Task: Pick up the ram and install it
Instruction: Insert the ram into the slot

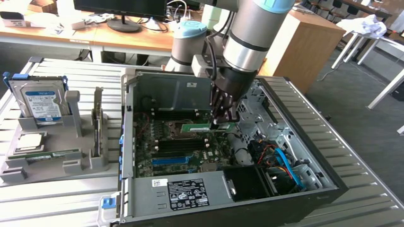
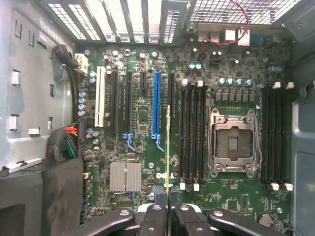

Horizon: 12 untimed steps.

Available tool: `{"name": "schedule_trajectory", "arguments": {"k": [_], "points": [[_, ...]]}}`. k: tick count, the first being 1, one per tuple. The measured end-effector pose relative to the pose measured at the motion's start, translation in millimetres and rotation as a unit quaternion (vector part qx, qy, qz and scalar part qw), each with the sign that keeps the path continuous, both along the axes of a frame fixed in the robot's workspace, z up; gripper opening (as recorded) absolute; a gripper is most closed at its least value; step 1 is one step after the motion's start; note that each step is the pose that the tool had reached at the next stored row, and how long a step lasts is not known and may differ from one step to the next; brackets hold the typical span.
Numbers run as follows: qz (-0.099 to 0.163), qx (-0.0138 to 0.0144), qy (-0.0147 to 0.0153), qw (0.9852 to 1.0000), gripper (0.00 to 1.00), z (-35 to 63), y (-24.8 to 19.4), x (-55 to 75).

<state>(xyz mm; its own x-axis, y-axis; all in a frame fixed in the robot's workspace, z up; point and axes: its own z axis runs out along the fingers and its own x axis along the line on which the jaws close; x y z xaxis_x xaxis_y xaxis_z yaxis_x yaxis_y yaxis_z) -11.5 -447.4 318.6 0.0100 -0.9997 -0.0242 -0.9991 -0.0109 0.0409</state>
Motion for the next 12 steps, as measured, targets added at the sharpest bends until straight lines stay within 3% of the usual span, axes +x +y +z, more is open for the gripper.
{"name": "schedule_trajectory", "arguments": {"k": [12], "points": [[0.000,0.0000,0.0000,1.0000,0.13,-2.5,0.0,0.0]]}}
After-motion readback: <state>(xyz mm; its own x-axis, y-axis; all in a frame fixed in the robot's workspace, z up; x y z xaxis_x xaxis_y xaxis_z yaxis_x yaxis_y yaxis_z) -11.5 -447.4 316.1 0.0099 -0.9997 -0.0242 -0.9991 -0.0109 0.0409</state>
